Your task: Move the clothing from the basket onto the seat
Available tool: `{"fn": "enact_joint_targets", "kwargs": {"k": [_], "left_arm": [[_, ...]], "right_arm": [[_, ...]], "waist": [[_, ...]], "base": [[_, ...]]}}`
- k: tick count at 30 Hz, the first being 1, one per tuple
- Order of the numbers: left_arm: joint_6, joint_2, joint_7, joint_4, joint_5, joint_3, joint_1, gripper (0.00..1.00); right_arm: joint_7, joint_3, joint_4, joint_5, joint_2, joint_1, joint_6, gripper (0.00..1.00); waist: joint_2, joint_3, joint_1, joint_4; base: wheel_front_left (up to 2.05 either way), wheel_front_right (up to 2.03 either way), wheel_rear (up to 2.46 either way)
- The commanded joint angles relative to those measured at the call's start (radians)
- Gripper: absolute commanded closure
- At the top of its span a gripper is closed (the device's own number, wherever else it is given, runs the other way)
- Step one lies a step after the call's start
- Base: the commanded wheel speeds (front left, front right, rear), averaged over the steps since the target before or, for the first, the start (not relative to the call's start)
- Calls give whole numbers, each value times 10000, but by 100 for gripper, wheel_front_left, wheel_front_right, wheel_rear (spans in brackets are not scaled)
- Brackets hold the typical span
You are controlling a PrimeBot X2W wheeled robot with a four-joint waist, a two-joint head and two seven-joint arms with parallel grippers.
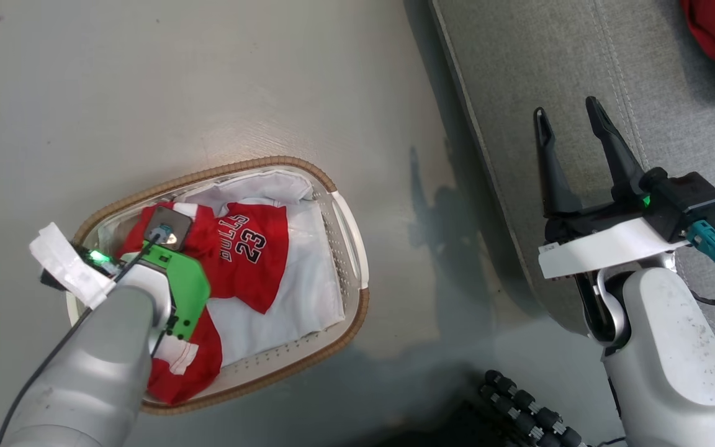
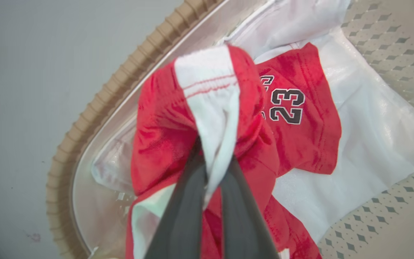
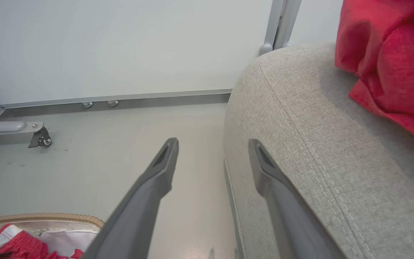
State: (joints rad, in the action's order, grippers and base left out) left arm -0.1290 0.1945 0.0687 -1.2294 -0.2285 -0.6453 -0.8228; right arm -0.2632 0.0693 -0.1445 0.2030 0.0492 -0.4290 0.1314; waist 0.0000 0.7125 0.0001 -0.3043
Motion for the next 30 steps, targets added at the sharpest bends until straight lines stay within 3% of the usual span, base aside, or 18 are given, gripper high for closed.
{"fn": "enact_joint_targets", "kwargs": {"k": [1, 13, 20, 30], "left_arm": [[-22, -84, 171, 94, -88, -68, 187, 100], [-23, -518, 1398, 1489, -981, -1306, 943, 100], [-23, -95, 1480, 3144, -1615, -2317, 922, 100], [-23, 1001, 539, 5982, -2351, -3353, 227, 100]], "right_arm": [[-24, -65, -79, -22, 21, 101, -14, 0], [-24, -532, -759, -742, 31, 597, -14, 0], [-24, -985, -1133, -1287, 29, 1292, -14, 0], [-24, -1270, -1613, -1737, 31, 2499, -14, 0]], "waist": [[0, -157, -1, 116], [0, -1975, -1, 807], [0, -3647, -1, 1274], [0, -6090, -1, 1731]], "base": [[0, 0, 0], [0, 0, 0], [0, 0, 0], [0, 0, 0]]}}
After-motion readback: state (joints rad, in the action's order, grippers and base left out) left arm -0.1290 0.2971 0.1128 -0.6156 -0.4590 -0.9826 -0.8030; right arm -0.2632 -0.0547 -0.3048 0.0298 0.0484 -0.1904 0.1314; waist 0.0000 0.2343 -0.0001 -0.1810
